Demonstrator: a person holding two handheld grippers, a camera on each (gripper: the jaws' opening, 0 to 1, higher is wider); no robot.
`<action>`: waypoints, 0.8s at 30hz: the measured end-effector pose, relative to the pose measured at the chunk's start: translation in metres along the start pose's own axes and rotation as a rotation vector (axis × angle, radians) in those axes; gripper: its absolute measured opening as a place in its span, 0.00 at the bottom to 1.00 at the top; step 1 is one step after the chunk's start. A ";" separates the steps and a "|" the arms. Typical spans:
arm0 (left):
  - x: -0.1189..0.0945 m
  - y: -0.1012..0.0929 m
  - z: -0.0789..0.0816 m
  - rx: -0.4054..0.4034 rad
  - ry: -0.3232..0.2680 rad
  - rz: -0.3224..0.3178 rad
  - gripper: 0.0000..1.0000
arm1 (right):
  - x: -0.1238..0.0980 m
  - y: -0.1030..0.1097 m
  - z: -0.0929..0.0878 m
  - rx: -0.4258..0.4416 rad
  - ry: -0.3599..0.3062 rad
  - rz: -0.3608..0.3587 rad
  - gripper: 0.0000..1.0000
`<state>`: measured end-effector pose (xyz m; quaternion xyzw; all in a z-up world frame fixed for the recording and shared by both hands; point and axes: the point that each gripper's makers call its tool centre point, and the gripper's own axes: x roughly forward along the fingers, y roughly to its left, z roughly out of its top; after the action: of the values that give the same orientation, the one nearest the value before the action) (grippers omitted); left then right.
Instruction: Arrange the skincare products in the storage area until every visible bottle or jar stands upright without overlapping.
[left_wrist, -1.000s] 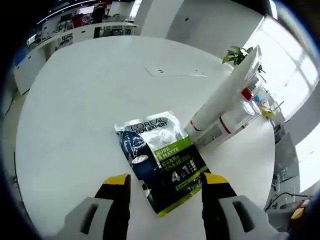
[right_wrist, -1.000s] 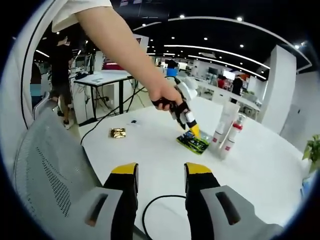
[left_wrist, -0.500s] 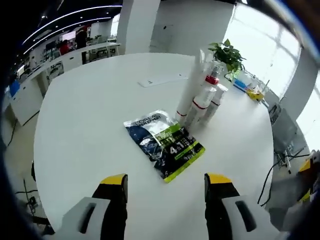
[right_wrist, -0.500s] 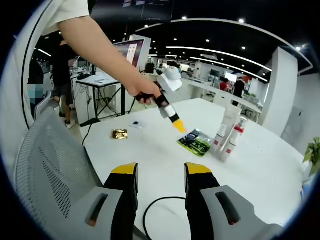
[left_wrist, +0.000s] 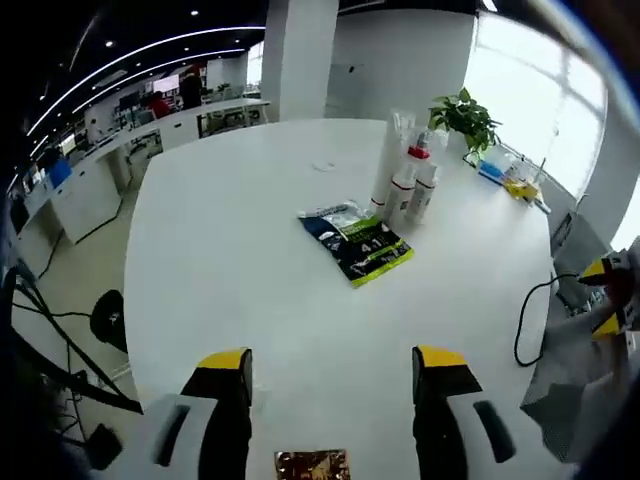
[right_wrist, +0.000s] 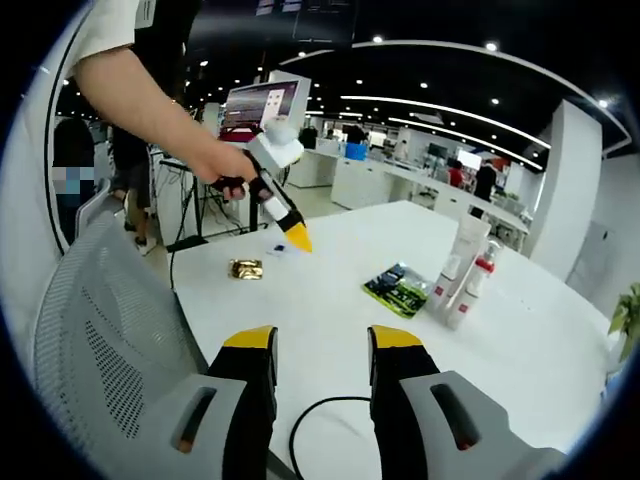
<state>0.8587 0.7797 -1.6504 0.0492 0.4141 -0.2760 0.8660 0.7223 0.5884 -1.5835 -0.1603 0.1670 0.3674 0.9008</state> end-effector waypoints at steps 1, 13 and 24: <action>-0.004 0.003 -0.007 -0.003 0.004 0.014 0.68 | 0.000 0.001 0.000 -0.001 0.000 0.003 0.33; -0.018 0.019 -0.100 0.036 0.175 0.108 0.61 | -0.002 0.002 0.007 -0.018 -0.023 -0.002 0.33; -0.013 0.028 -0.118 0.040 0.213 0.120 0.55 | -0.001 0.004 0.006 -0.026 -0.018 0.005 0.33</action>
<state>0.7852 0.8460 -1.7220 0.1200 0.4945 -0.2252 0.8309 0.7198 0.5933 -1.5790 -0.1681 0.1546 0.3734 0.8991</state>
